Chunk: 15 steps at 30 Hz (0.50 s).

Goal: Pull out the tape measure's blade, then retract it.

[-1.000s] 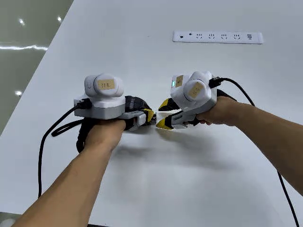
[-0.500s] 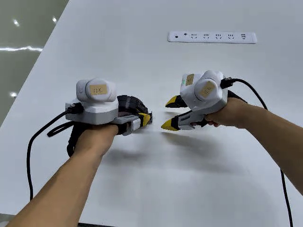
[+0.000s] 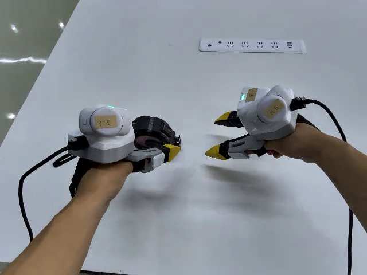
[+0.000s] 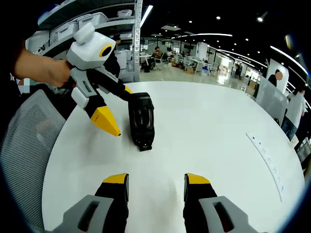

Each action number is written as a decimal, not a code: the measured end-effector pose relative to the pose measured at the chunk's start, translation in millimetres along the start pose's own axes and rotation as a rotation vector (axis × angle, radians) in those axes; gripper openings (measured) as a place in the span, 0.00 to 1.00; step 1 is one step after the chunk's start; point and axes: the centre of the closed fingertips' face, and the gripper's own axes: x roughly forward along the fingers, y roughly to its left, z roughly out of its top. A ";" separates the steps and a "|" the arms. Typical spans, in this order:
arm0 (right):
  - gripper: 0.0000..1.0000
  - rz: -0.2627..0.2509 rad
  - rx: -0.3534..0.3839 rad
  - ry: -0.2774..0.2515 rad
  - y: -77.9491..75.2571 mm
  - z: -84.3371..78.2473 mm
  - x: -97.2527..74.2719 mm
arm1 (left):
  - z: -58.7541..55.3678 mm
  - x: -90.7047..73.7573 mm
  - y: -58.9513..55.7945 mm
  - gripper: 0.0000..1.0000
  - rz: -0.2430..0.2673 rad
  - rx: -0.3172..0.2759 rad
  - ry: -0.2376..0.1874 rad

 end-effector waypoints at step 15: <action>0.51 -0.066 0.072 -0.022 -1.4 -14.2 -28.9 | -3.1 -4.3 0.1 0.79 -0.050 0.048 -0.038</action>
